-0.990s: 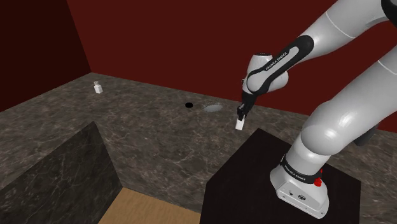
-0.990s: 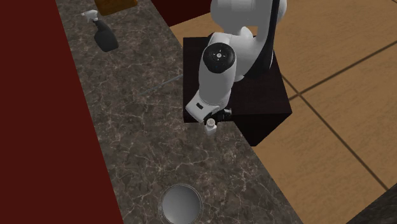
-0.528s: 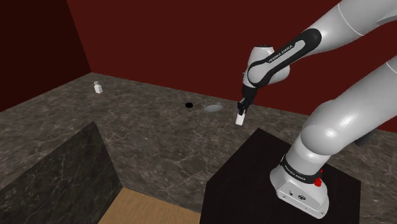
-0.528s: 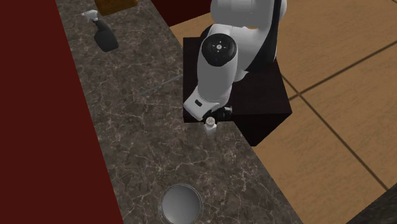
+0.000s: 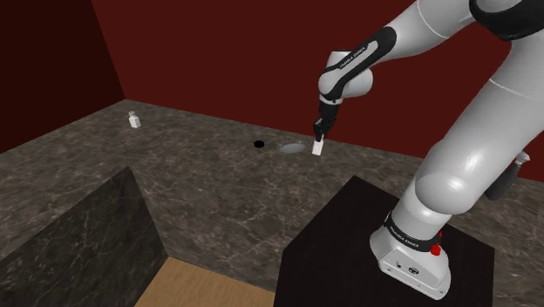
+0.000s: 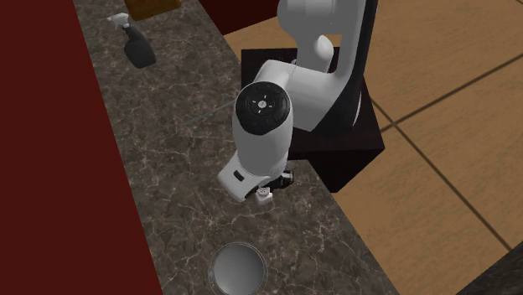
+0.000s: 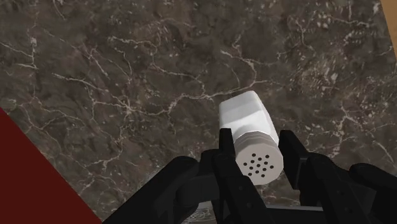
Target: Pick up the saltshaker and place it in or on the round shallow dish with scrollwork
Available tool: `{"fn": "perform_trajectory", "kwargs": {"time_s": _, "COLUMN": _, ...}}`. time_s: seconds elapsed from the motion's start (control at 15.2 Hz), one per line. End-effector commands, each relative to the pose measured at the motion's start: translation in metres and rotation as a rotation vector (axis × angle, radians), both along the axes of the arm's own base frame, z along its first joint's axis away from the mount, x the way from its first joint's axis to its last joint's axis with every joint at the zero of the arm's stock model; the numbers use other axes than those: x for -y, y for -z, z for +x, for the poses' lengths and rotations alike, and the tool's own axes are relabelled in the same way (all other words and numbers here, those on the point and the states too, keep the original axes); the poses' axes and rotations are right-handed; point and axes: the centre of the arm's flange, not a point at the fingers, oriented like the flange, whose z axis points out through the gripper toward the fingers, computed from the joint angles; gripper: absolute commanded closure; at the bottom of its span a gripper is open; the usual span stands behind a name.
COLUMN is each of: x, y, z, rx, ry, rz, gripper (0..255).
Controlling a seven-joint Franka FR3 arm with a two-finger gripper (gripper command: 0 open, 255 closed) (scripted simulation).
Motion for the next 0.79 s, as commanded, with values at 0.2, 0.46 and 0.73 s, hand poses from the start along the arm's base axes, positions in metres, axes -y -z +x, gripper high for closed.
{"fn": "perform_trajectory", "kwargs": {"time_s": 0.2, "x": 0.026, "y": -0.01, "z": 0.061, "rx": 0.0, "ry": 0.0, "rz": 0.0, "gripper": 255}}
{"fn": "perform_trajectory", "kwargs": {"time_s": 0.46, "x": 0.048, "y": -0.018, "z": 0.108, "rx": 0.0, "ry": 0.0, "rz": 0.0, "gripper": 255}}
{"fn": "perform_trajectory", "kwargs": {"time_s": 0.73, "x": 0.07, "y": -0.026, "z": 0.156, "rx": 0.0, "ry": 0.0, "rz": 0.0, "gripper": 255}}
